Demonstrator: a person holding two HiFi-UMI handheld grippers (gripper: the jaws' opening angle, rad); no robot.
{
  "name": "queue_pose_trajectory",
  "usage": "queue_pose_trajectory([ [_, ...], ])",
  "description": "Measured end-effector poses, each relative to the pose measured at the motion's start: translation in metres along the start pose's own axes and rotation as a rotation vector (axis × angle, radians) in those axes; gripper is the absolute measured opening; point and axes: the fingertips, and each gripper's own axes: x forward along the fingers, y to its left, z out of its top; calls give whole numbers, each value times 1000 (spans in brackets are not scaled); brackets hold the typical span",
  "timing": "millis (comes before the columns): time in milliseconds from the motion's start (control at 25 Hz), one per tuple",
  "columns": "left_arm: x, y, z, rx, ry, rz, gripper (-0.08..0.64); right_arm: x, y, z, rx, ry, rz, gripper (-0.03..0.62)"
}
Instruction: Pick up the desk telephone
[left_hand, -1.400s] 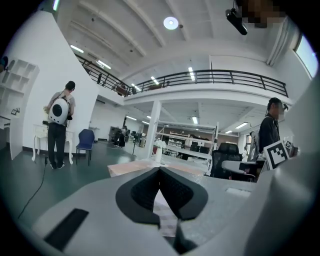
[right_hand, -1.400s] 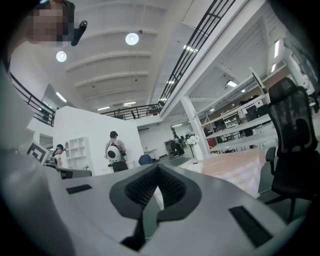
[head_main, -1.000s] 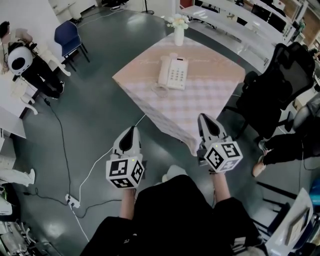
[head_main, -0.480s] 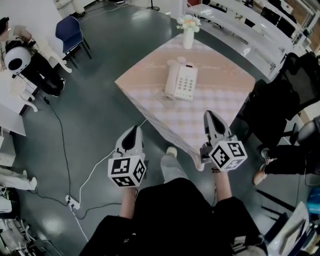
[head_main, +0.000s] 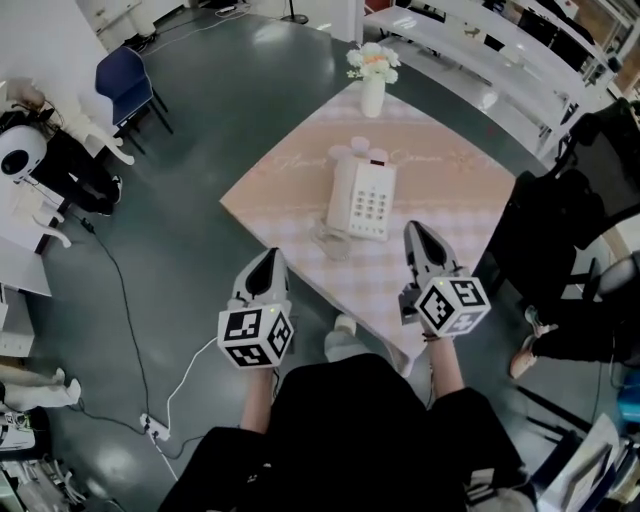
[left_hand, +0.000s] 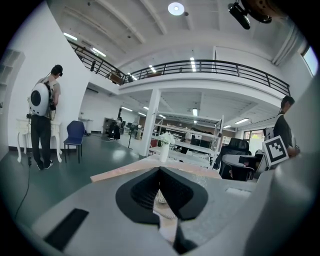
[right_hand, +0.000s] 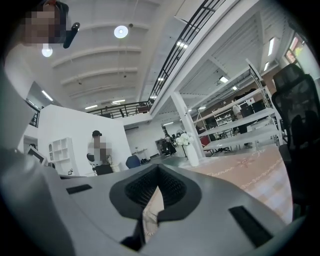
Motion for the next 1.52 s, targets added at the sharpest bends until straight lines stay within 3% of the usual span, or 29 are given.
queue_pose_trajectory([
  [520, 109, -7, -8, 22, 123, -105, 0, 63, -55, -16, 25, 76, -61, -8],
  [760, 151, -11, -24, 79, 216, -144, 0, 86, -72, -27, 26, 118, -84, -8],
  [1160, 215, -8, -66, -55, 411, -251, 5, 124, -110, -70, 194, 190, -154, 1],
  [1280, 233, -8, -72, -103, 419, -265, 29, 137, -122, -82, 232, 210, -173, 65],
  [1520, 257, -12, -86, -172, 459, -303, 126, 156, -139, -104, 325, 243, -216, 124],
])
